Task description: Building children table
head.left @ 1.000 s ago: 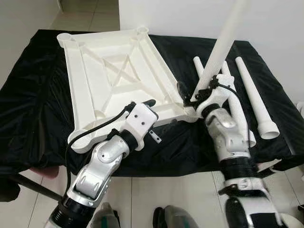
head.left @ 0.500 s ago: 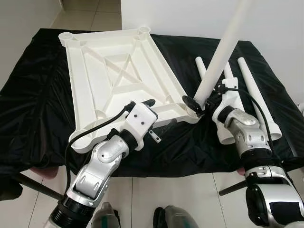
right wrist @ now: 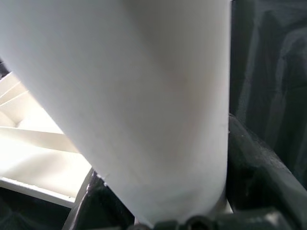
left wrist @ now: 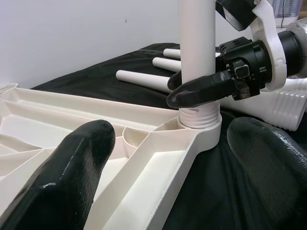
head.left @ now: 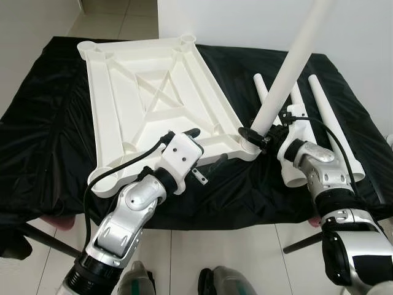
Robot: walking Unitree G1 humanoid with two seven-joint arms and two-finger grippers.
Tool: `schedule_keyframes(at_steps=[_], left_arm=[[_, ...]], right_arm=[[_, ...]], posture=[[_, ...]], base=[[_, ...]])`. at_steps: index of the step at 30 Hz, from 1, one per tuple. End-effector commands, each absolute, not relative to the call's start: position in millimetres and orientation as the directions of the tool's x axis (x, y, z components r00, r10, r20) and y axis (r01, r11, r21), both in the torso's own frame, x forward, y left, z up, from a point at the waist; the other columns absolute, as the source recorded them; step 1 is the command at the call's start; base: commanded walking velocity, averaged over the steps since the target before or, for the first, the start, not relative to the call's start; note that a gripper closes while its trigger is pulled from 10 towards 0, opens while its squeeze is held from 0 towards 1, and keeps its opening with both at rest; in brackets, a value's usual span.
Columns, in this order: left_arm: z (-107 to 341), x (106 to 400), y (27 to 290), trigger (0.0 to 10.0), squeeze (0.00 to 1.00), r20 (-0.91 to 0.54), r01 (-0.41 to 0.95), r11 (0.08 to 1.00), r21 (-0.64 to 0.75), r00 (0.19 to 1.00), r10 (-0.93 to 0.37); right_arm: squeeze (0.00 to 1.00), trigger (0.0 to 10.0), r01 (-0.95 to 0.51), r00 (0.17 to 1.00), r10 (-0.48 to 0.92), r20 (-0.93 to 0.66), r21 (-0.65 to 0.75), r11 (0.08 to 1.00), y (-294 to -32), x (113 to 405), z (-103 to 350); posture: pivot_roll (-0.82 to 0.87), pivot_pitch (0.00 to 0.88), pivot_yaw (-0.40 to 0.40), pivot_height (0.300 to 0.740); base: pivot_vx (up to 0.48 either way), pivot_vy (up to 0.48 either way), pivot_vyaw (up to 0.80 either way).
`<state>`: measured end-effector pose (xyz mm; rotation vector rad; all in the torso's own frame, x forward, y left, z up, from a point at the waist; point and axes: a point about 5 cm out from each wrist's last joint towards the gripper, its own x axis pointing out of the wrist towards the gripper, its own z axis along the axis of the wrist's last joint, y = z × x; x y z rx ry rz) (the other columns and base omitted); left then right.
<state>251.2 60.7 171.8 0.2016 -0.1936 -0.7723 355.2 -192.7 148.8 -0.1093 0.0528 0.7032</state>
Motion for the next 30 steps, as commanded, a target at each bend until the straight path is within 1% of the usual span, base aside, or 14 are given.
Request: schedule_keyframes(at_steps=[1, 3, 5, 6, 8, 10, 15, 17, 19, 21, 24, 27, 29, 30], left_arm=[[170.0, 249.6, 61.8, 10.0, 0.00, 0.081, 0.680, 0.689, 0.249, 0.695, -0.715], [169.8, 249.2, 61.6, 10.0, 0.00, 0.080, 0.681, 0.689, 0.248, 0.695, -0.715], [168.9, 248.0, 61.2, 10.0, 0.00, 0.079, 0.682, 0.689, 0.244, 0.694, -0.715], [168.9, 248.0, 61.2, 10.0, 0.00, 0.079, 0.682, 0.689, 0.244, 0.694, -0.715], [168.0, 247.3, 60.1, 10.0, 0.00, 0.078, 0.684, 0.689, 0.241, 0.694, -0.716], [168.0, 247.3, 60.1, 10.0, 0.00, 0.078, 0.684, 0.689, 0.241, 0.694, -0.716], [167.6, 246.4, 58.6, 10.0, 0.00, 0.077, 0.689, 0.685, 0.237, 0.690, -0.720], [167.6, 246.4, 58.6, 10.0, 0.00, 0.077, 0.689, 0.685, 0.237, 0.690, -0.720], [167.0, 246.3, 57.9, 10.0, 0.00, 0.076, 0.693, 0.681, 0.237, 0.686, -0.724], [166.7, 246.4, 56.9, 10.0, 0.00, 0.075, 0.697, 0.677, 0.237, 0.682, -0.728], [166.8, 246.7, 56.0, 10.0, 0.00, 0.075, 0.698, 0.675, 0.237, 0.680, -0.729], [167.0, 246.9, 55.5, 10.0, 0.00, 0.076, 0.699, 0.675, 0.237, 0.679, -0.730], [167.4, 247.2, 54.3, 10.0, 0.00, 0.078, 0.700, 0.673, 0.238, 0.677, -0.732], [167.6, 247.1, 54.4, 10.0, 0.00, 0.079, 0.700, 0.673, 0.238, 0.677, -0.732]], right_arm=[[0.00, 0.0, -0.659, 0.751, 0.654, -0.089, -0.065, 0.749, -193.6, 353.3, 145.6], [0.00, 0.0, -0.644, 0.764, 0.640, -0.082, -0.058, 0.763, -194.2, 353.0, 145.4], [0.00, 0.0, -0.548, 0.835, 0.542, -0.091, -0.053, 0.835, -194.6, 355.1, 142.9], [0.00, 0.0, -0.548, 0.835, 0.542, -0.091, -0.053, 0.835, -194.6, 355.1, 142.9], [0.00, 0.0, -0.481, 0.875, 0.477, -0.086, -0.026, 0.876, -187.6, 355.3, 140.6], [0.00, 0.0, -0.481, 0.875, 0.477, -0.086, -0.026, 0.876, -187.6, 355.3, 140.6], [0.00, 0.0, -0.391, 0.919, 0.392, -0.044, 0.030, 0.920, -164.6, 354.3, 142.3], [0.00, 0.0, -0.391, 0.919, 0.392, -0.044, 0.030, 0.920, -164.6, 354.3, 142.3], [0.00, 0.0, -0.242, 0.970, 0.242, -0.004, 0.033, 0.970, -150.3, 354.8, 147.8], [0.00, 0.0, -0.110, 0.994, 0.109, 0.032, 0.048, 0.993, -141.4, 353.6, 153.4], [0.00, 0.0, -0.033, 0.999, 0.031, 0.033, 0.058, 0.998, -134.7, 351.4, 154.1], [0.00, 0.0, 0.002, 1.000, -0.004, 0.023, 0.063, 0.998, -131.1, 350.3, 152.7], [0.00, 0.0, 0.090, 0.996, -0.091, 0.011, 0.066, 0.994, -127.6, 348.4, 151.4], [0.00, 0.0, 0.087, 0.996, -0.088, 0.011, 0.068, 0.994, -125.0, 348.1, 151.9]], posture=[[-0.05, 0.043, -0.045, 0.740], [-0.05, 0.044, -0.046, 0.740], [-0.06, 0.050, -0.049, 0.740], [-0.06, 0.050, -0.049, 0.740], [-0.06, 0.052, -0.047, 0.740], [-0.06, 0.052, -0.047, 0.740], [-0.06, 0.047, -0.047, 0.740], [-0.06, 0.047, -0.047, 0.740], [-0.07, 0.037, -0.047, 0.740], [-0.07, 0.033, -0.049, 0.740], [-0.07, 0.030, -0.051, 0.740], [-0.07, 0.030, -0.051, 0.740], [-0.07, 0.027, -0.051, 0.740], [-0.06, 0.024, -0.051, 0.740]], base=[[0.000, 0.000, 0.00], [0.000, 0.000, 0.00], [0.000, 0.000, 0.00], [0.000, 0.000, 0.00], [0.000, 0.000, 0.00], [0.000, 0.000, 0.00], [0.000, 0.000, 0.00], [0.000, 0.000, 0.00], [0.000, 0.000, 0.00], [0.000, 0.000, 0.00], [0.000, 0.000, 0.00], [0.000, 0.000, 0.00], [0.000, 0.000, 0.00], [0.000, 0.000, 0.00]])
